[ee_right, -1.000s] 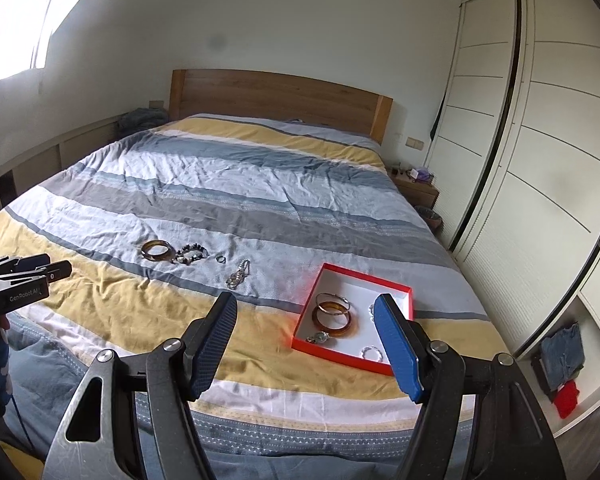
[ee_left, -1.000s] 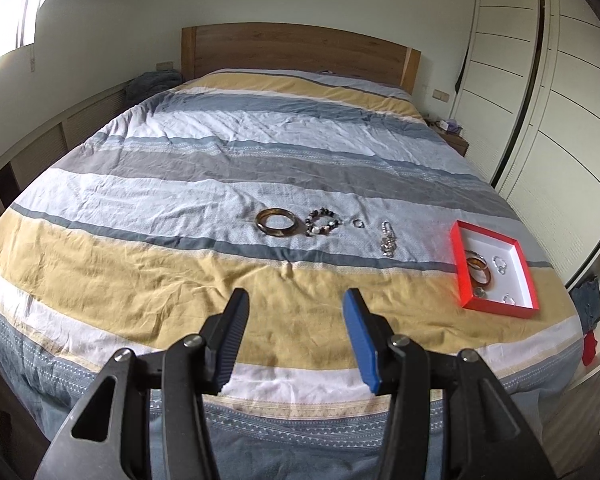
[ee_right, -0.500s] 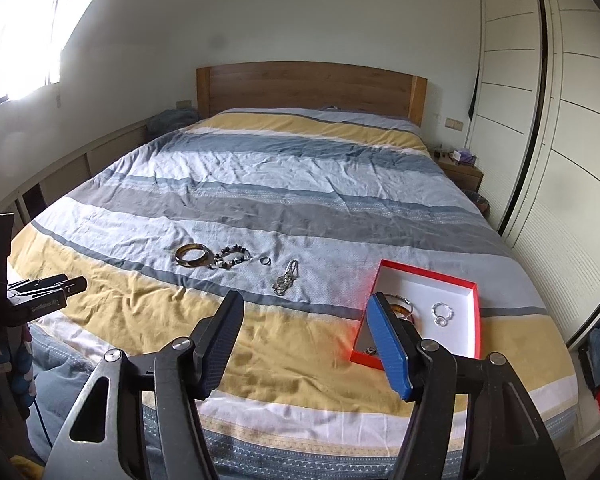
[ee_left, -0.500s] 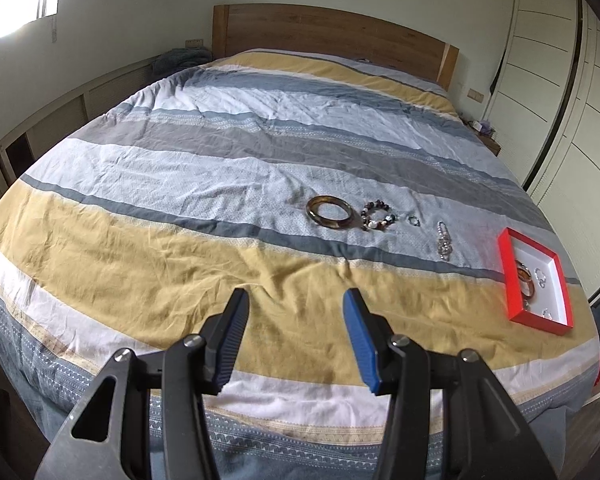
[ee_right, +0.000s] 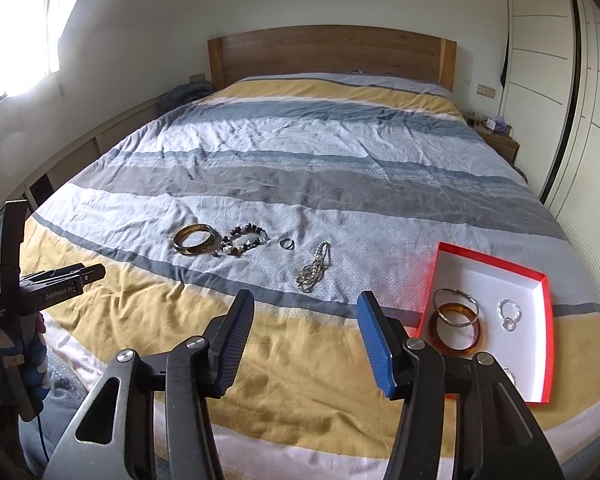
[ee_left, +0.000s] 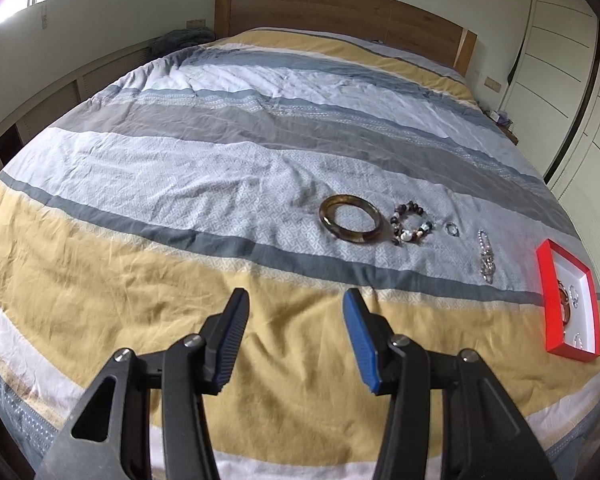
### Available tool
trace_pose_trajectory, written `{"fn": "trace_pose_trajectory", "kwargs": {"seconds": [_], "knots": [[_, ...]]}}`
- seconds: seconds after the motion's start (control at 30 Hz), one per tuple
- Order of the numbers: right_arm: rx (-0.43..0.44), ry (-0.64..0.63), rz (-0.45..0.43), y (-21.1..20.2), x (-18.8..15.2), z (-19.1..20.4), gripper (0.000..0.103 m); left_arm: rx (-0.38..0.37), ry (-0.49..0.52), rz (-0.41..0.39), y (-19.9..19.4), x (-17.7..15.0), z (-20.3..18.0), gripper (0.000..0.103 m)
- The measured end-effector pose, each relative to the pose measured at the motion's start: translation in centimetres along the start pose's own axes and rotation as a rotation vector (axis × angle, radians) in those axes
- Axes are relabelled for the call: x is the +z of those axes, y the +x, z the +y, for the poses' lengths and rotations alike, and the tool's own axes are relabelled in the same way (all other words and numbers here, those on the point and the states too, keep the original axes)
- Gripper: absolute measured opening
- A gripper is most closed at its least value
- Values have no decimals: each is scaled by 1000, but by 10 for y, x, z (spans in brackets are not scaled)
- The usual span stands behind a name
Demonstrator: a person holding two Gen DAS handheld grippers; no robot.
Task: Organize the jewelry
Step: 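Grasp the brown tortoiseshell bangle with the left tool while the right grasps another silver ring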
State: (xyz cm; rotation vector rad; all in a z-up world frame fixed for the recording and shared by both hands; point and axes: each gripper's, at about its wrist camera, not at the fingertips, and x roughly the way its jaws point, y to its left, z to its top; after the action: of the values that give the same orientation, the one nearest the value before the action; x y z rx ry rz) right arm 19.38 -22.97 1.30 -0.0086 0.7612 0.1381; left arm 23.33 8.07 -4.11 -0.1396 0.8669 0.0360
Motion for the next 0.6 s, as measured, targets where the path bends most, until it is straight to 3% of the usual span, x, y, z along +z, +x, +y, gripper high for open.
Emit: {"fn": "trace_pose_trajectory", "kwargs": {"seconds": [0.4,0.6], "knots": [[86,12,32,93,20,4,46,-8,-3,-31,76,55,-10,46],[109,1,39,146,32,15,41,-5,-9,-13,118,67,-12,46]]}}
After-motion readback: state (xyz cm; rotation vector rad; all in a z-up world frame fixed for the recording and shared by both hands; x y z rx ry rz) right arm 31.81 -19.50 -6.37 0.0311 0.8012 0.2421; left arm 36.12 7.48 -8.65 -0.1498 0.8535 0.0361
